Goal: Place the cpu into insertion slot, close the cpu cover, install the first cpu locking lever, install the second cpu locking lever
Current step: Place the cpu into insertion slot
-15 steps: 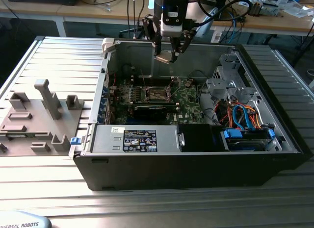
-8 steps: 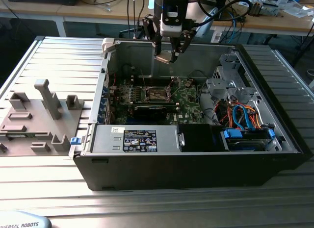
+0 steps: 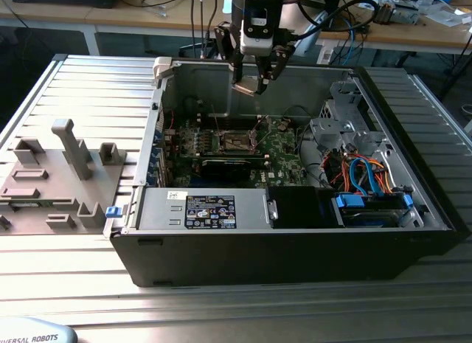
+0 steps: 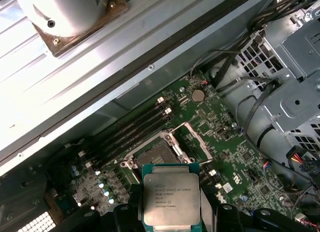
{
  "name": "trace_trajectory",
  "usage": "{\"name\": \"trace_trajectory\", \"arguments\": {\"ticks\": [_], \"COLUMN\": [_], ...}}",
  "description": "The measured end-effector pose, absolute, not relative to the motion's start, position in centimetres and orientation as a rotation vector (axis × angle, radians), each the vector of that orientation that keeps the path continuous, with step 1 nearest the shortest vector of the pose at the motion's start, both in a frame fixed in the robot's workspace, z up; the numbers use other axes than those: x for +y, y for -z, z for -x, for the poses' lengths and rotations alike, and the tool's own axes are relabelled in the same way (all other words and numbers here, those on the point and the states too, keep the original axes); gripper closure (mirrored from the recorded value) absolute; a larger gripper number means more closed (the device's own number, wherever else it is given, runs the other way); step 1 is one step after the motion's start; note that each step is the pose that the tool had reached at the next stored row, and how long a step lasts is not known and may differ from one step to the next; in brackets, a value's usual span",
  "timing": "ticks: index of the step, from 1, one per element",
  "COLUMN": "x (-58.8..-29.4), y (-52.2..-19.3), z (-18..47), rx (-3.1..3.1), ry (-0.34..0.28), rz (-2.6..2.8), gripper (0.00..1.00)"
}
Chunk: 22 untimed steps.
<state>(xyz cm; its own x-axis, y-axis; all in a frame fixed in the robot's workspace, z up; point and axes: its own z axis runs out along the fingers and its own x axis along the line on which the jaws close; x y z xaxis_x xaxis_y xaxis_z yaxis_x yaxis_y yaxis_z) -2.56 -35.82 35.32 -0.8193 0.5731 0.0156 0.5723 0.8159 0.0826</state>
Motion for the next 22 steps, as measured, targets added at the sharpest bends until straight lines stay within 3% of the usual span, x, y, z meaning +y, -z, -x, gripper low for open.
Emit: {"name": "trace_trajectory", "arguments": {"ticks": [22], "x": [-35.82], "y": [-35.32], "z": [2.56], "rx": [2.968], "ry": [-0.13], "rz": [-0.986], "gripper": [0.46]}}
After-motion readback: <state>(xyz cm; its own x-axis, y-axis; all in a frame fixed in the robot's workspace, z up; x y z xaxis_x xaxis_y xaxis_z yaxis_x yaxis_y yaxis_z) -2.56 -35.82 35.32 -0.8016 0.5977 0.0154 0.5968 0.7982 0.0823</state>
